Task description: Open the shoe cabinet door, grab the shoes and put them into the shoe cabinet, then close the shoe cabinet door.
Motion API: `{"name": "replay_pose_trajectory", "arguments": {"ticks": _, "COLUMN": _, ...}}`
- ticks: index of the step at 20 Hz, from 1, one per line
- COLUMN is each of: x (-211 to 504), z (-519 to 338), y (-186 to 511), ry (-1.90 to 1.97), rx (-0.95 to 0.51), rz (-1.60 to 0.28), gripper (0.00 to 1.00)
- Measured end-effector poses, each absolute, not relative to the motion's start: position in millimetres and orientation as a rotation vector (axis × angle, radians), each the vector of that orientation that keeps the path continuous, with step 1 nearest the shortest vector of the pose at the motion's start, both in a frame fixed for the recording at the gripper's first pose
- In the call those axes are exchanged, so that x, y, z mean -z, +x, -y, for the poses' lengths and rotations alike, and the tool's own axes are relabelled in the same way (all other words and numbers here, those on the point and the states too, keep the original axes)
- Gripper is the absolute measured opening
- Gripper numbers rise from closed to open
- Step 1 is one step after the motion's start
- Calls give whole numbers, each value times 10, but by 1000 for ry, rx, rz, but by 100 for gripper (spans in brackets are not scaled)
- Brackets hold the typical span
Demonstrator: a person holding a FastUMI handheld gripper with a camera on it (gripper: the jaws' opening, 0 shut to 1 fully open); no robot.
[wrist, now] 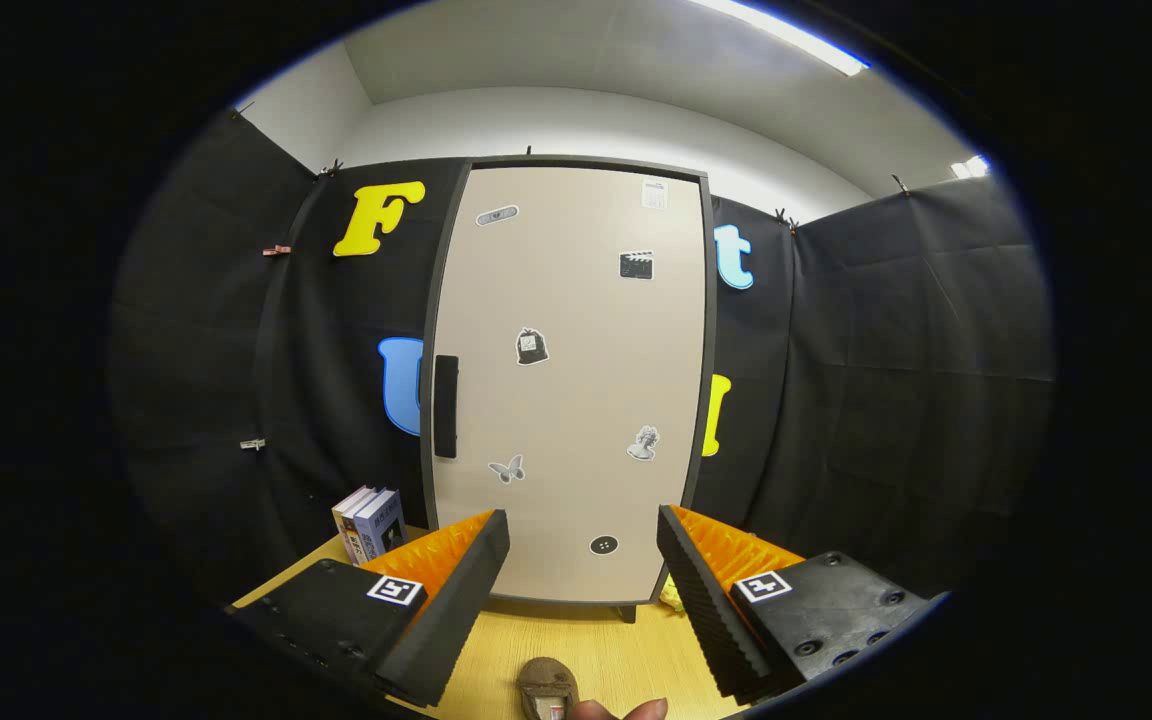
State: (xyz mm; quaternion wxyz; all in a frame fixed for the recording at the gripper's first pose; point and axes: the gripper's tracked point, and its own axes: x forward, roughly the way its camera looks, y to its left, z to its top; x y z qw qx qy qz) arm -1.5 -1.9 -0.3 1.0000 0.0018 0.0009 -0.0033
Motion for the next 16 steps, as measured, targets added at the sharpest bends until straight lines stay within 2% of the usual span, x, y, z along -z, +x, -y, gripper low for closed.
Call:
{"name": "replay_pose_trajectory", "arguments": {"ticks": 7, "x": -8, "z": -50, "y": 23, "ry": 10, "rx": -3, "rz": -3, "gripper": 97}}
{"name": "replay_pose_trajectory", "arguments": {"ticks": 16, "x": -51, "z": -660, "y": 461, "ry": 32, "rx": -82, "rz": -12, "gripper": 97}}
